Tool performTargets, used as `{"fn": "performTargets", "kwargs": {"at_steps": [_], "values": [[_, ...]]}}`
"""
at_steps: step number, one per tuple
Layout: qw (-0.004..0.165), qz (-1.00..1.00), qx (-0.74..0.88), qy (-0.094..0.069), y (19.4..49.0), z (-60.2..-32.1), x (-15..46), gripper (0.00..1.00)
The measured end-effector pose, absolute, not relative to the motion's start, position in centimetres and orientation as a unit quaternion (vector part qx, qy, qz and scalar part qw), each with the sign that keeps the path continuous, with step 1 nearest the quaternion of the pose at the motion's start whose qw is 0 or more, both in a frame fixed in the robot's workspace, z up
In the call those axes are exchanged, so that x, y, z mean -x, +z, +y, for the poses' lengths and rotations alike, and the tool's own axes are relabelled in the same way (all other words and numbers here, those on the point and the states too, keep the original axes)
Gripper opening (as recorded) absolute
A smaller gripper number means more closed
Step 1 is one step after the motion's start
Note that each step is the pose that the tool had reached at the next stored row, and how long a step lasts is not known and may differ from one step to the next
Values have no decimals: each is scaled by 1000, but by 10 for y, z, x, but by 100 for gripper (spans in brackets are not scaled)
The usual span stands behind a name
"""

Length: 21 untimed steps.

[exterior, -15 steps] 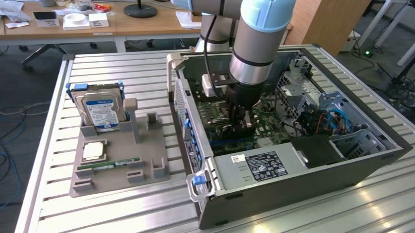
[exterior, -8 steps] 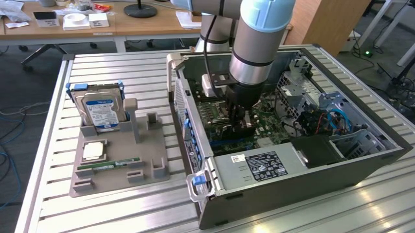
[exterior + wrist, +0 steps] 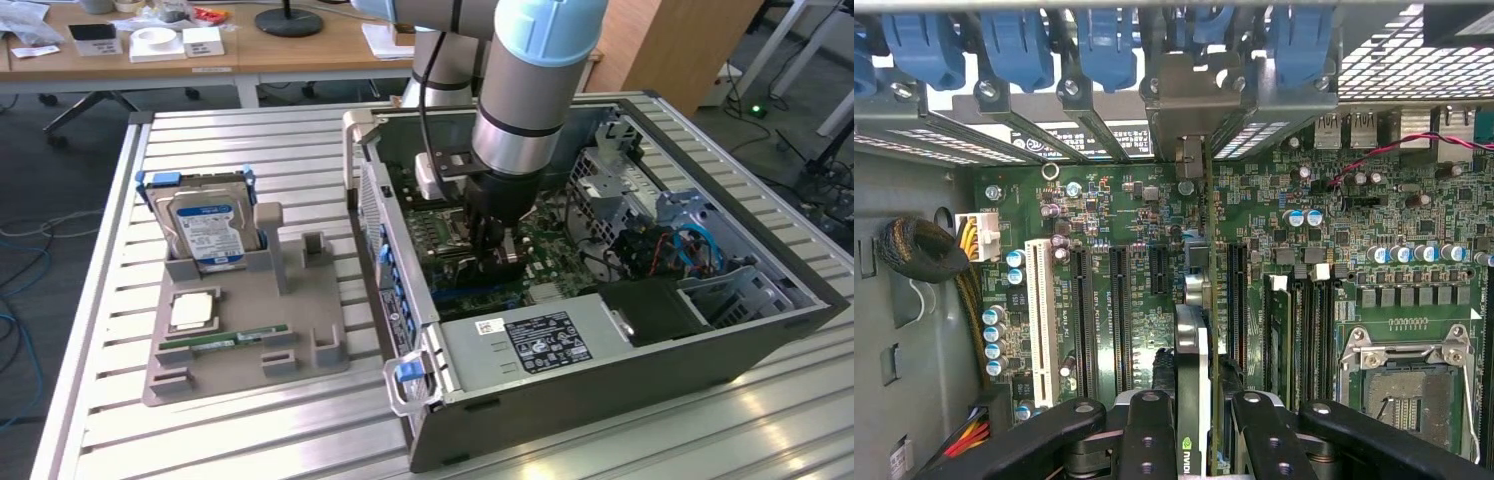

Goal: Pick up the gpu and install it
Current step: 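Insert the gpu into the slot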

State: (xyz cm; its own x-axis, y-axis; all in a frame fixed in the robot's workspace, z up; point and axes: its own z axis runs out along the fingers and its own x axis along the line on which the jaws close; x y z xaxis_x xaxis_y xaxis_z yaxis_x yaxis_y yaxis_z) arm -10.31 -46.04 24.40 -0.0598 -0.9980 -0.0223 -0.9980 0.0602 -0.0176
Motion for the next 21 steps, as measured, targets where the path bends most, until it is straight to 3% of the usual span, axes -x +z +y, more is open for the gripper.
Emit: {"fn": "performTargets", "kwargs": {"at_steps": [21], "values": [[14,728,685,1,243,-460,103,27]]}}
